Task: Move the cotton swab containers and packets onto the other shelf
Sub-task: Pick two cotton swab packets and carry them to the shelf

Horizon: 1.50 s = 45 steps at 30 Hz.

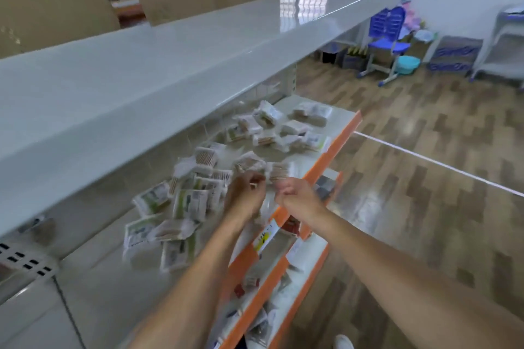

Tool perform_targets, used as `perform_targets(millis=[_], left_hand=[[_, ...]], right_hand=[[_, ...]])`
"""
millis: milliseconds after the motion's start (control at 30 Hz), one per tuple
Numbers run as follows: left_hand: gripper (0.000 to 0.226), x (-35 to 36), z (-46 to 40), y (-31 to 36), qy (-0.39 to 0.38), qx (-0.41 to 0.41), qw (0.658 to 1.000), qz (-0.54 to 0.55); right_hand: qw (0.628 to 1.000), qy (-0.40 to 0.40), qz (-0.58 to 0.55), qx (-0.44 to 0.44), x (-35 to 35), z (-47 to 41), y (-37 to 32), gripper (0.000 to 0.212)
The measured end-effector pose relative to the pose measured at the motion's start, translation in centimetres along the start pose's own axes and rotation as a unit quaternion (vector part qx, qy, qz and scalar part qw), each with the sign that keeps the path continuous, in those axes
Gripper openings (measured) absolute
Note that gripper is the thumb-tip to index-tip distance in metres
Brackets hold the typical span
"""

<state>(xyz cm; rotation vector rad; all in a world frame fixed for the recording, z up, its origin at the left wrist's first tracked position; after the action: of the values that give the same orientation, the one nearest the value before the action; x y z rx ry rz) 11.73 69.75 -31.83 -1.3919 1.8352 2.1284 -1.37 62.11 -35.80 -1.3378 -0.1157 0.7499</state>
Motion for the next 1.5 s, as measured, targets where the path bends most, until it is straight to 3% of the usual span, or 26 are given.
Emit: perform_targets(millis=[233,333,467,667,767,867,1000,1100,1133,1200,1333,1500], left_hand=[[0.015,4.4,-2.8,0.7,0.062,-0.089,0.992,0.060],[0.008,4.4,-3.4,0.1,0.131,-0.143,0.977,0.089],[0.017,3.6,-3.7,-0.5,0.206,-0.156,0.965,0.040],[0.048,3.9,-5.2,-0.8,0.159,-0.124,0.978,-0.056],[0.057,4.1,-6.1,-1.3,0.121,-0.137,0.979,-0.086],[0.061,3.9,-6.7,-1.9,0.128,-0.142,0.978,-0.086],[0.054,3.3,-7.3,-2.9,0.166,-0.148,0.974,-0.042],[0.032,2.9,-7.1,-3.5,0.207,-0.166,0.963,0.051],[0.024,2.9,-6.9,-3.7,0.221,-0.177,0.956,0.083],[0.015,2.8,-6.4,-4.2,0.247,-0.180,0.943,0.130],[0.036,2.5,-6.0,-4.5,0.277,-0.161,0.925,0.206],[0.057,2.8,-6.0,-4.9,0.253,-0.157,0.917,0.267]], right_hand=[[0.995,-0.075,0.065,-0.013,-4.5,-6.2,0.1,0.021],[0.991,-0.101,0.087,-0.030,-5.1,-8.3,0.1,0.023],[0.978,-0.113,0.147,-0.097,-5.2,-9.4,-1.0,0.037],[0.909,-0.122,0.340,-0.206,-3.4,-10.8,-2.1,0.070],[0.905,-0.100,0.355,-0.212,-2.8,-11.9,-2.0,0.068],[0.901,-0.066,0.352,-0.245,-2.7,-12.6,-2.3,0.051],[0.915,-0.022,0.293,-0.278,-3.4,-12.9,-2.8,0.034],[0.946,-0.003,0.143,-0.292,-4.3,-12.5,-3.6,0.017],[0.961,-0.028,0.072,-0.265,-4.3,-12.7,-3.6,0.012],[0.981,-0.082,-0.045,-0.170,-3.9,-13.2,-3.2,0.029],[0.981,-0.118,-0.154,-0.014,-3.1,-14.4,-1.5,0.030],[0.981,-0.133,-0.139,0.026,-2.5,-15.2,-0.6,0.033]])
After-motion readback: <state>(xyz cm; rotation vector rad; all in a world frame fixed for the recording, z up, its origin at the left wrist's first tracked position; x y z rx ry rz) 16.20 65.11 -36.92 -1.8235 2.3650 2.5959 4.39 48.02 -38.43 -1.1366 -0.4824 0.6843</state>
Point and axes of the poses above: each hand's wrist, its own z-axis away from the middle knuckle, its own x-axis out of the palm, y = z × x, the point moved 6 cm from there along -z, towards the middle knuckle, and after that the axes turned 3 degrees about x, right-handed, at the moved point
